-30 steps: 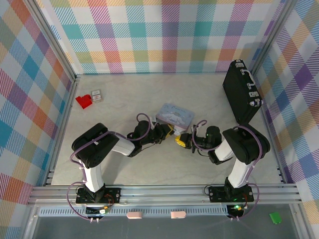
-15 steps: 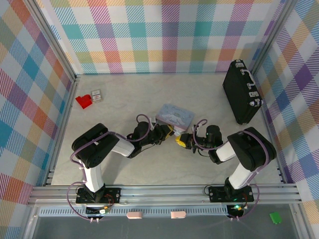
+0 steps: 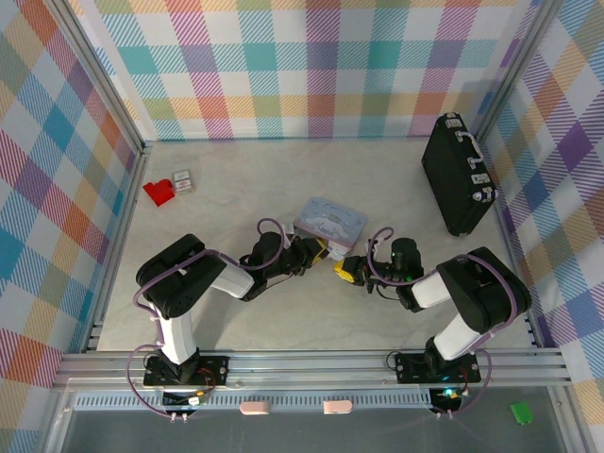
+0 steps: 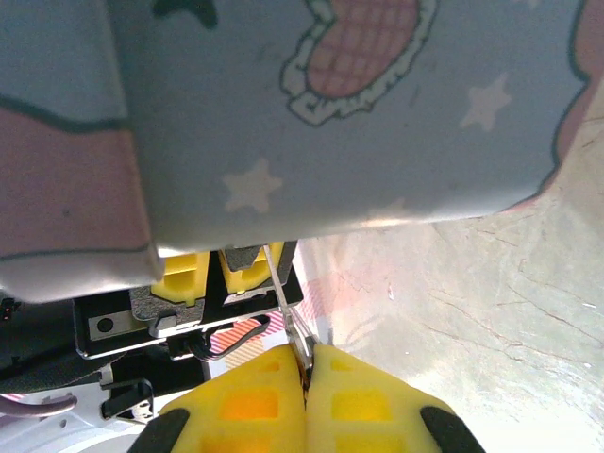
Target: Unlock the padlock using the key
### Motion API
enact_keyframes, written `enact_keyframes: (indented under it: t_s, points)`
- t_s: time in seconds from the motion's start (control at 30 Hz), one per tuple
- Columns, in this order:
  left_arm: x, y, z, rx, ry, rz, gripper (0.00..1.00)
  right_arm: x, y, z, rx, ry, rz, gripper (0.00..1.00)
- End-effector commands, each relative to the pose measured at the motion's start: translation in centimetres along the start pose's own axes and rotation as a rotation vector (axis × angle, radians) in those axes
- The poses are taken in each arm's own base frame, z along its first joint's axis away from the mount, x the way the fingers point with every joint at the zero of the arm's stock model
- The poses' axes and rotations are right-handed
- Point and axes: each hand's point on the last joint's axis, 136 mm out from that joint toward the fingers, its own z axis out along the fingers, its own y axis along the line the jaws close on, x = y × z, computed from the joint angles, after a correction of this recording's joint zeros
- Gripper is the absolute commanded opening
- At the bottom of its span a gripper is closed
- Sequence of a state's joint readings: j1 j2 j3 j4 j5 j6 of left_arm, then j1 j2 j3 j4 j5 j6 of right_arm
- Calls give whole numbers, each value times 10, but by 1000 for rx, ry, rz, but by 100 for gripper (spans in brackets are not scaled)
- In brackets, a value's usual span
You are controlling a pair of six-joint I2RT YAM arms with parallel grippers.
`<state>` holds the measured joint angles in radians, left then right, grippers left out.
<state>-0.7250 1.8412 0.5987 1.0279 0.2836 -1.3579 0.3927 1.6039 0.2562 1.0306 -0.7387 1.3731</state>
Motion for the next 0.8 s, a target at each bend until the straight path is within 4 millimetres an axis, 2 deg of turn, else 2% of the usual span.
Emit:
enact_keyframes:
  t_s: [0.0,0.77]
  points:
    - [-1,-24,-1,93,-6,14,0,-1,16,2,-50,19,-35,0]
    - [12,-33,-1,137,32,2,0,-7,15,5,-43,6,-30,0]
